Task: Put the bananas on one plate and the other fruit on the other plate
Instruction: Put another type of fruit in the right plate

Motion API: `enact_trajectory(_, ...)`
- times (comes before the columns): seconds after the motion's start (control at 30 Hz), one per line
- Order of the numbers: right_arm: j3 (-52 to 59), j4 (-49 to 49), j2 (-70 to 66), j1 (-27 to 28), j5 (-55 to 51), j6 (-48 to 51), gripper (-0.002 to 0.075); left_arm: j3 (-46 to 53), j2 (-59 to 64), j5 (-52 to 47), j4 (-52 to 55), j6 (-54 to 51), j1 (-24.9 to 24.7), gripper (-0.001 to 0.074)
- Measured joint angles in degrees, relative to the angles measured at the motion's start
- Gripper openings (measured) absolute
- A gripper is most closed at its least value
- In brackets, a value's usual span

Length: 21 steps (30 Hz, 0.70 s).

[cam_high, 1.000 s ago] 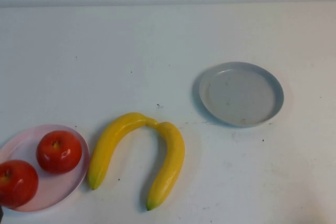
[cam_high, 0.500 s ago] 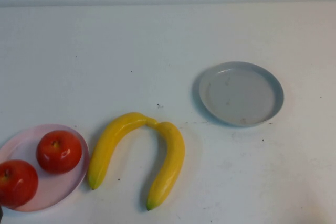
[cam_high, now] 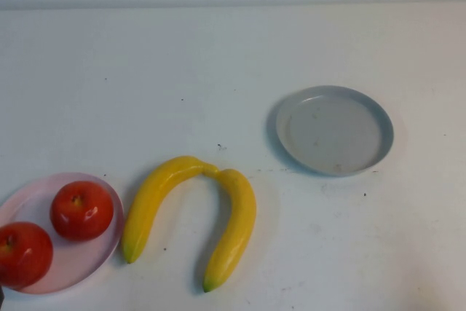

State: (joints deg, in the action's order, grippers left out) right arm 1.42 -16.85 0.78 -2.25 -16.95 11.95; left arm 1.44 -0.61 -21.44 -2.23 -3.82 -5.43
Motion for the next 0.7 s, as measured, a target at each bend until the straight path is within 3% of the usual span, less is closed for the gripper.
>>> enact_trajectory(0.4,0.00,-35.19,0.00,0.00,13.64,0.00,-0.0017,0.00,0.00,0.00,0.15,0.00,0.00,-0.0003)
enact_trajectory(0.53,0.00,-38.21,0.00,0.00,12.08,0.00,-0.0017,0.00,0.00,0.00,0.15,0.00,0.00,-0.0003)
enact_trajectory(0.7,-6.82,-38.46,-3.84,0.00,0.07,0.00,-0.0017,0.00,0.00,0.00,0.15,0.00,0.00,-0.0003)
